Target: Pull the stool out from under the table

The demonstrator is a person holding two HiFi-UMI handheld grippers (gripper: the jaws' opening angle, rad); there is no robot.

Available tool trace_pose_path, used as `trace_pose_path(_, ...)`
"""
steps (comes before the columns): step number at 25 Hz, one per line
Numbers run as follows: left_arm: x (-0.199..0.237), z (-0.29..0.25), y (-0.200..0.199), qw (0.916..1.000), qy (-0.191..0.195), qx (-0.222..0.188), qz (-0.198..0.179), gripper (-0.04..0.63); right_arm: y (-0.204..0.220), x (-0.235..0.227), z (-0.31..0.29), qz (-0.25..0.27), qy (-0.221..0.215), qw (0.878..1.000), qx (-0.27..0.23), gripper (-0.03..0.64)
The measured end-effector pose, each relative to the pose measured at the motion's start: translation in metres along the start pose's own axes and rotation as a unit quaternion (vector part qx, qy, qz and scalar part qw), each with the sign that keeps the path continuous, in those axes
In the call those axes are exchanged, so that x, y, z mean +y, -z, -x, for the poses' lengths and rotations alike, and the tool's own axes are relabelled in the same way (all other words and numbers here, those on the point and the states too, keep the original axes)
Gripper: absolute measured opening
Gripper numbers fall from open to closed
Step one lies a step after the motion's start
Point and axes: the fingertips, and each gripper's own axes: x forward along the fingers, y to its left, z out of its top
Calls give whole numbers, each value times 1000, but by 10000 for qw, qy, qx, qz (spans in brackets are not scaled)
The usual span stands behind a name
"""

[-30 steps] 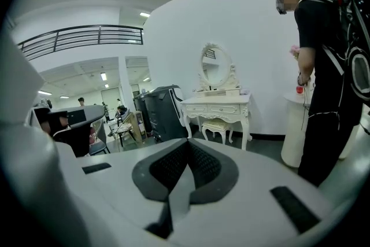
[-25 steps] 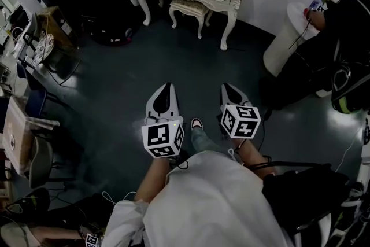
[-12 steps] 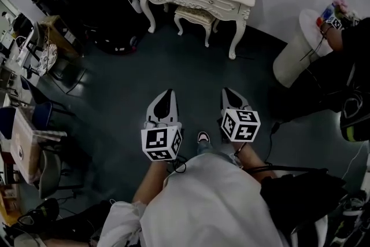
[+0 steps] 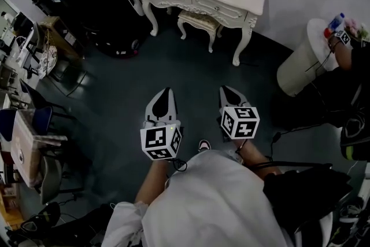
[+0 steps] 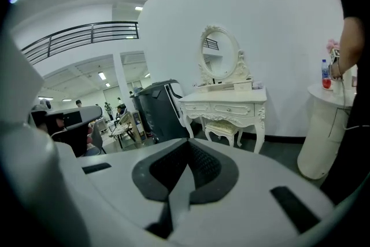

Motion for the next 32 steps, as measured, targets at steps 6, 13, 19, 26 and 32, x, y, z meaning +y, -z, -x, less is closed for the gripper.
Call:
trace_pose_path(6, 26, -28, -1, 9999, -125, -44, 111, 8, -18, 4, -34, 199, -84, 9997, 59, 0)
trace_pose_path(13, 47, -58, 5, 9993, -306, 18, 225, 8, -33, -23, -54, 279, 93, 9995, 124, 0)
trace_pose_path(19, 48, -67, 8, 9987, -355, 47, 353, 8, -30, -30, -60, 204, 99, 9995, 212, 0)
trace_pose_path(26, 47, -74, 5, 9987, -293, 23, 408, 8, -25, -24, -60, 277, 36, 9991, 327, 0)
trace_pose_path(32, 54, -95, 13, 9989, -62, 174, 428, 8, -27, -33, -76, 137, 338, 9987, 363, 0)
